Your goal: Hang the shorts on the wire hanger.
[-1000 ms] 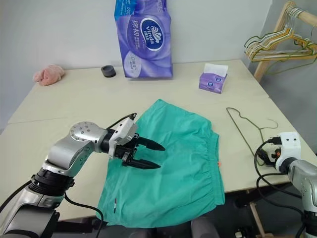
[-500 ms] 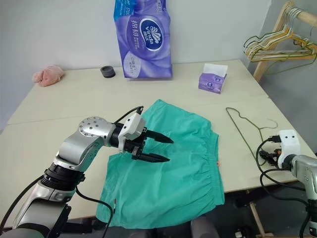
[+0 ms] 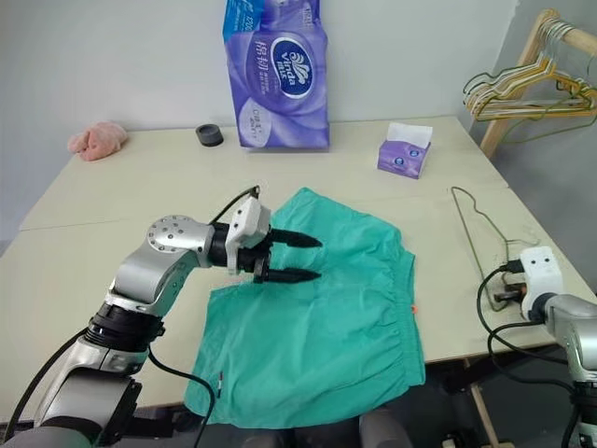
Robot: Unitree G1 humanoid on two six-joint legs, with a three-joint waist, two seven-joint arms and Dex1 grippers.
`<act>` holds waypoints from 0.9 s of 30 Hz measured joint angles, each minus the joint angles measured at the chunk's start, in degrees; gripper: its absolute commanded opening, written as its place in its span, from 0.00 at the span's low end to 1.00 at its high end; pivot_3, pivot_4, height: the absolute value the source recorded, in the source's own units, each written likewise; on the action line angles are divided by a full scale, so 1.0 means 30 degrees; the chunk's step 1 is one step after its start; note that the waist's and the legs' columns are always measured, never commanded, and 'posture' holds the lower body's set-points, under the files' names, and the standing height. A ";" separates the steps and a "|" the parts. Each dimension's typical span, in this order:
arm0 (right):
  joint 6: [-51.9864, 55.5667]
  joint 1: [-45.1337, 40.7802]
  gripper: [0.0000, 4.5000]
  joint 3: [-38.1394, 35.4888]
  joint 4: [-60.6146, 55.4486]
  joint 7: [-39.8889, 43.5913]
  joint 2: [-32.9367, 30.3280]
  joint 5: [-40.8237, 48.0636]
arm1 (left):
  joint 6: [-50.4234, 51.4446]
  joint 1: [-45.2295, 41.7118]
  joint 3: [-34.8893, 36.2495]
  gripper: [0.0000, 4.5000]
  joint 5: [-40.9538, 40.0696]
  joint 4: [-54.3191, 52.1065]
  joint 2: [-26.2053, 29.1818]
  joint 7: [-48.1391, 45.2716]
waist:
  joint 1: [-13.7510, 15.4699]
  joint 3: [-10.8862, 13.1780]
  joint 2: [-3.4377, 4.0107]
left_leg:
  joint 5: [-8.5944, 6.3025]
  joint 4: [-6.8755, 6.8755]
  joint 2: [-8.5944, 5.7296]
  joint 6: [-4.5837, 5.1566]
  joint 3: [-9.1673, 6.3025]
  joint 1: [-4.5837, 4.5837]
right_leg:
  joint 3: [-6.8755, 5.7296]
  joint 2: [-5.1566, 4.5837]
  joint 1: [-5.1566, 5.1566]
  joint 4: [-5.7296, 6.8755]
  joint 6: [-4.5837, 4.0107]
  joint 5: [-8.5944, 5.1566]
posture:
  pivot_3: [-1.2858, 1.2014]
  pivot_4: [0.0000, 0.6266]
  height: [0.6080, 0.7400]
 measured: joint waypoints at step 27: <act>-2.2075 -0.4267 0.00 0.7375 -0.3476 0.2808 -0.3475 -1.1947 | -0.1947 -0.6229 0.0486 0.99 0.3048 1.2065 0.1547 -0.6248 | -0.0855 0.0013 0.0061 | 0.0004 0.0025 0.0004 -0.0004 -0.0059 -0.0235 | -0.0060 0.0019 -0.0238 0.0044 -0.0129 0.0080 | 0.43 0.14 1.00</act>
